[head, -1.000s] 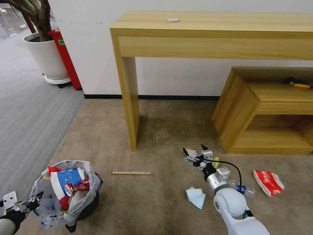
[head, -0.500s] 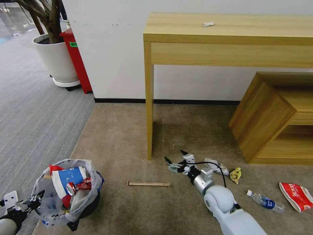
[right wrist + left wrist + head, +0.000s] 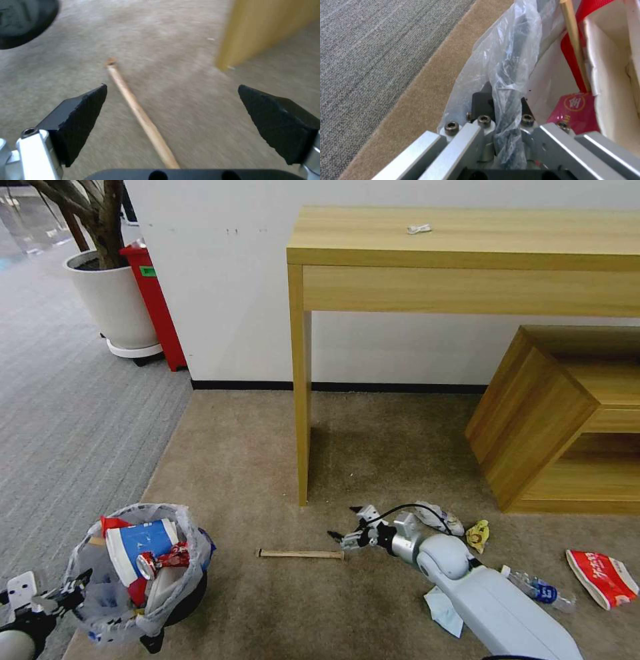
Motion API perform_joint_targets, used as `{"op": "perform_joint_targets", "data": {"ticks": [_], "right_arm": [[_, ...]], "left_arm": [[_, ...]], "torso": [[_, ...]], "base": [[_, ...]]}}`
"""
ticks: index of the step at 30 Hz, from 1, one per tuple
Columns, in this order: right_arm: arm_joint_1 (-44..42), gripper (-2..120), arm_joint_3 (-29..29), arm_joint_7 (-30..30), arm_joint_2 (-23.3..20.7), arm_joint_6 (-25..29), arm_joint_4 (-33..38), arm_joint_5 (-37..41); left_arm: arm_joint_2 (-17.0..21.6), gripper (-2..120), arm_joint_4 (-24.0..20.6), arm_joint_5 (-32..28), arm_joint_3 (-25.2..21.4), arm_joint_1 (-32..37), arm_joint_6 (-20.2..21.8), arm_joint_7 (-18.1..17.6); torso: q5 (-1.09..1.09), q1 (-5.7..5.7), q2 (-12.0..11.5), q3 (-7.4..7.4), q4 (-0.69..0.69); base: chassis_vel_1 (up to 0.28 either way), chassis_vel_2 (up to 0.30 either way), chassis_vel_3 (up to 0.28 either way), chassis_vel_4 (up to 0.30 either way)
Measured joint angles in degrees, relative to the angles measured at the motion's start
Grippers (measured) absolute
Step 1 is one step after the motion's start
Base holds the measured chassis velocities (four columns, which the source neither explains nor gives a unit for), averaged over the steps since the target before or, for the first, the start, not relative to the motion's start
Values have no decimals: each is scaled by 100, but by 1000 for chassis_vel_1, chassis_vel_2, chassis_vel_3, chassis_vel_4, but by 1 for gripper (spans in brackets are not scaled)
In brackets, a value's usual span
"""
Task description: Pick up the trash bin and place the garbage on the floor into it.
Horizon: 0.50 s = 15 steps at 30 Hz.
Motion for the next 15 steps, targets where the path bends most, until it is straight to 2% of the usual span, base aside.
{"op": "perform_joint_targets", "data": {"ticks": [3,7,15], "right_arm": [[470,100,-494,-118,388,105,-568,-208],[847,100,-955,-239,627,140,-1106,-520],[1283,99,-1348,-578,1016,48,-1973,-892]], "left_arm": [[-28,0,-37,0,3,1,1,-1],[-58,0,-96,-3,-2,5,1,-2],[-111,0,-168,-9,-8,7,1,-5]], "torso": [[2,0,0,0,3],[0,0,0,1,1],[0,0,0,1,1]], "base": [[0,0,0,0],[0,0,0,0],[0,0,0,0]]}}
